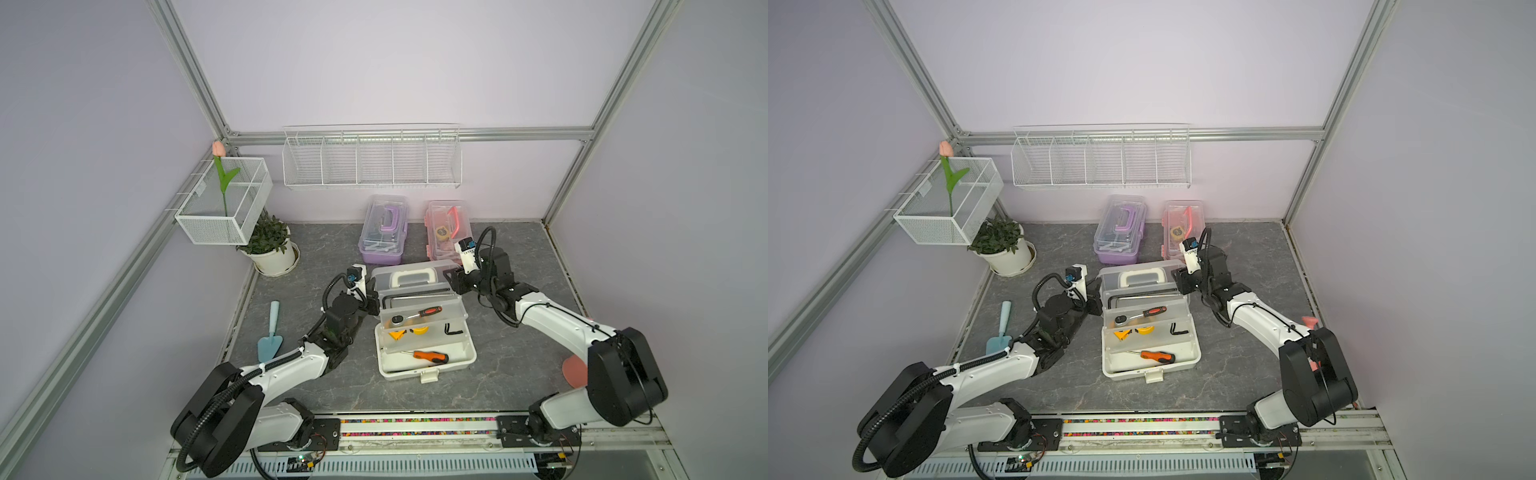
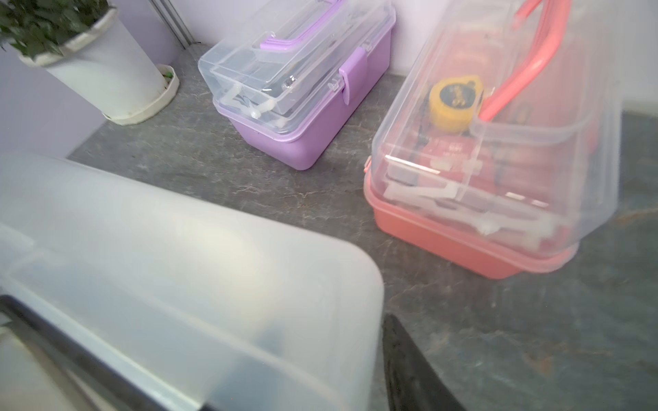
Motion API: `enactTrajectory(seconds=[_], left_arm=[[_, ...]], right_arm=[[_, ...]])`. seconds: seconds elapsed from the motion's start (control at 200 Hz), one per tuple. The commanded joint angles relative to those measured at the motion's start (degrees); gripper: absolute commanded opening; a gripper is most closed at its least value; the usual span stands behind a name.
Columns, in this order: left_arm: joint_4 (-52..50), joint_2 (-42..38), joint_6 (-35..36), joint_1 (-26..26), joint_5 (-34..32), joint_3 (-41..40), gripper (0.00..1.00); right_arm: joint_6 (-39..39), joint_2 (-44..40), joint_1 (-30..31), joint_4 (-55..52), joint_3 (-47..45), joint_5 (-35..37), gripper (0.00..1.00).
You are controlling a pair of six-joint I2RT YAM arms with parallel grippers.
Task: Close toolboxes
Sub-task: Close the toolbox lid.
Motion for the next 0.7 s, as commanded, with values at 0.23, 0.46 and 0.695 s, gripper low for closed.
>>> enactTrajectory(seconds=[0.23, 0.46, 0.695], left_arm=[[-1.5, -3.8, -3.1, -0.8, 0.1, 3.3, 0.49], [-17.0, -10.5, -9.6, 0.4, 0.4, 7.8, 0.99], [-22.9, -8.6, -15.0, 6.3, 9.5, 13.3, 0.99]], right_arm=[[-1.9, 3.0, 0.6, 11.5, -3.3, 2.7, 0.07], [-4.3, 4.8, 1.0, 27.4, -8.2, 2.8, 0.07], [-3.6, 8.3, 1.3, 32.2, -4.8, -0.3, 0.07]])
